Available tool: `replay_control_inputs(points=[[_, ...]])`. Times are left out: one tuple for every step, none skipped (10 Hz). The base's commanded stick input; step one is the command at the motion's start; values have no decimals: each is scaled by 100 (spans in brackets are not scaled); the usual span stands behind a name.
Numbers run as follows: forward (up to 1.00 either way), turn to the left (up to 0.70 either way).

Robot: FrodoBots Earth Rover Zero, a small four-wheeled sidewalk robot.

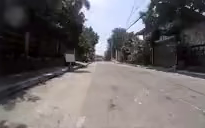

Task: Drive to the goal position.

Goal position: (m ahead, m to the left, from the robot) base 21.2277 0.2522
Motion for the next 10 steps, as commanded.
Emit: replay_control_inputs(points=[[100, 0], [100, 0], [100, 0], [100, 0], [100, 0], [100, 0], [100, 0], [100, 0], [100, 0], [100, 0]])
